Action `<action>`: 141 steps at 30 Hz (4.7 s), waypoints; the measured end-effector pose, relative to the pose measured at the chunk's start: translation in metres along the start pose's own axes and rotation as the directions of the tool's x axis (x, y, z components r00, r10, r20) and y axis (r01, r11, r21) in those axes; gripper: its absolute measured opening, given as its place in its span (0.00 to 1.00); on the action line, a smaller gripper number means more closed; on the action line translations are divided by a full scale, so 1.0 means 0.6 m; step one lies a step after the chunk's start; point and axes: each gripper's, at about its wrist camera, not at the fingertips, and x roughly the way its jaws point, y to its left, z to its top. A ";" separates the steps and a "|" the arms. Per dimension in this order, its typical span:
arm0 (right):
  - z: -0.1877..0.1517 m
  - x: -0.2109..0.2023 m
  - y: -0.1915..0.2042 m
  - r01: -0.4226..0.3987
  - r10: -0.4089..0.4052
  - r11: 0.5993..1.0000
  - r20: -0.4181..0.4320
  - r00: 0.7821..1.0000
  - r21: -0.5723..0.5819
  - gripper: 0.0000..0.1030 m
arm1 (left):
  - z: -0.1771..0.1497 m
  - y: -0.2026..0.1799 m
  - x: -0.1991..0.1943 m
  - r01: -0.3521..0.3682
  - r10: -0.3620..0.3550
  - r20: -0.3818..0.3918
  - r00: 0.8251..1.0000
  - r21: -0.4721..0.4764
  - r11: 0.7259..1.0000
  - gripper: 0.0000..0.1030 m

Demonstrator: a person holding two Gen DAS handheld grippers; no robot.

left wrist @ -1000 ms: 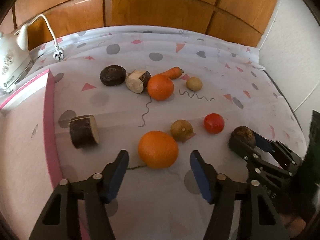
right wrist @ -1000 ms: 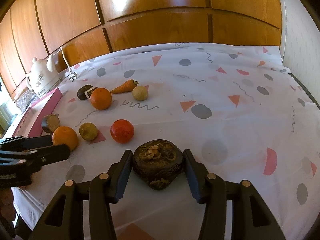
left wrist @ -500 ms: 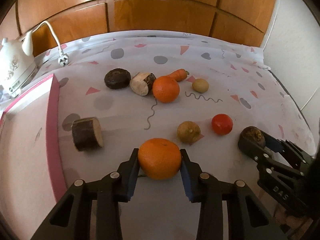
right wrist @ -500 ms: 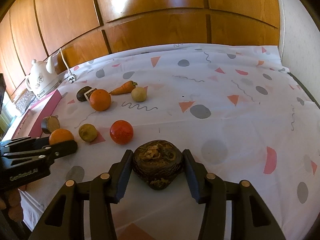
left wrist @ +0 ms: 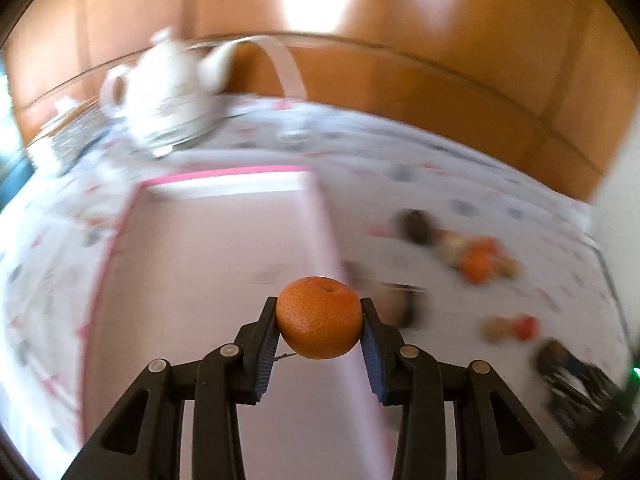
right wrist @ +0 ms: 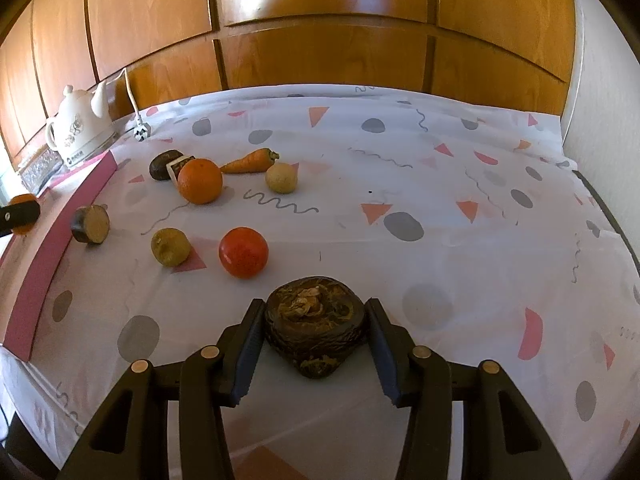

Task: Organize fruits
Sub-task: 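Carry the orange into the pink tray and open the left tool, then lower the dark round fruit into the tray and open the right tool, then grasp the cut dark slice with the left tool while the right tool grasps the tomato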

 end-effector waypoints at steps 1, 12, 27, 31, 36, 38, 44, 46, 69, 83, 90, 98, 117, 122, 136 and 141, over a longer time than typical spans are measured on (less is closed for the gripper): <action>0.000 0.000 0.001 0.003 -0.003 1.000 -0.001 1.000 -0.003 0.49 | 0.004 0.023 0.011 -0.032 0.031 -0.014 0.999 -0.036 0.999 0.38; 0.004 0.002 0.011 0.039 -0.039 0.999 -0.022 0.999 -0.023 0.49 | 0.007 0.125 0.027 -0.182 0.181 -0.024 0.983 -0.136 0.974 0.48; 0.026 -0.020 0.038 -0.008 0.007 0.999 -0.040 0.999 -0.033 0.48 | -0.027 0.121 -0.092 -0.147 0.160 0.131 0.978 -0.101 0.984 0.62; 0.052 -0.046 0.093 -0.123 0.122 0.988 -0.012 0.992 -0.092 0.48 | -0.034 0.128 -0.104 -0.150 0.165 0.142 0.976 -0.108 0.983 0.64; 0.079 -0.067 0.185 -0.248 0.253 0.943 -0.010 0.968 -0.221 0.48 | -0.042 0.143 -0.119 -0.161 0.179 0.156 0.971 -0.124 0.979 0.64; 0.088 -0.070 0.231 -0.297 0.303 0.916 -0.020 0.953 -0.270 0.48 | -0.044 0.148 -0.123 -0.165 0.185 0.160 0.970 -0.128 0.978 0.64; 0.109 -0.048 0.340 -0.424 0.413 0.846 -0.105 0.905 -0.325 0.48 | -0.048 0.167 -0.138 -0.188 0.212 0.177 0.961 -0.144 0.972 0.65; 0.114 -0.035 0.369 -0.439 0.422 0.832 -0.128 0.898 -0.338 0.48 | -0.050 0.173 -0.141 -0.194 0.220 0.178 0.959 -0.151 0.969 0.65; 0.121 -0.023 0.387 -0.378 0.370 0.886 -0.081 0.925 -0.267 0.58 | -0.061 0.155 -0.157 -0.195 0.215 0.206 0.955 -0.112 0.974 0.67; 0.118 -0.053 0.259 -0.286 0.290 0.946 0.004 0.957 -0.153 0.58 | -0.063 0.111 -0.150 -0.180 0.184 0.200 0.962 -0.035 0.983 0.67; 0.103 -0.051 0.172 -0.216 0.218 0.974 0.014 0.976 -0.069 0.58 | -0.066 0.081 -0.134 -0.114 0.107 0.166 0.980 0.033 0.993 0.67; 0.076 -0.038 0.079 -0.131 0.132 0.991 -0.014 0.991 0.027 0.58 | -0.070 0.027 -0.118 -0.021 0.002 0.128 0.992 0.146 0.989 0.67; 0.063 0.028 0.048 -0.064 0.065 0.998 -0.054 0.996 0.028 0.43 | -0.045 -0.056 -0.062 0.135 -0.143 0.017 0.990 0.247 0.960 0.67; 0.060 0.045 0.060 -0.035 0.035 0.999 -0.035 0.999 -0.021 0.28 | -0.023 -0.058 -0.038 0.187 -0.184 -0.031 0.982 0.218 0.958 0.56; 0.053 0.043 0.044 -0.094 0.094 0.995 -0.012 0.995 0.029 0.28 | 0.010 -0.131 0.047 0.169 -0.127 -0.148 0.981 0.319 0.933 0.52; 0.053 0.044 0.042 -0.101 0.102 0.994 -0.008 0.995 0.036 0.28 | 0.007 -0.148 0.077 0.137 -0.078 -0.175 0.981 0.353 0.926 0.29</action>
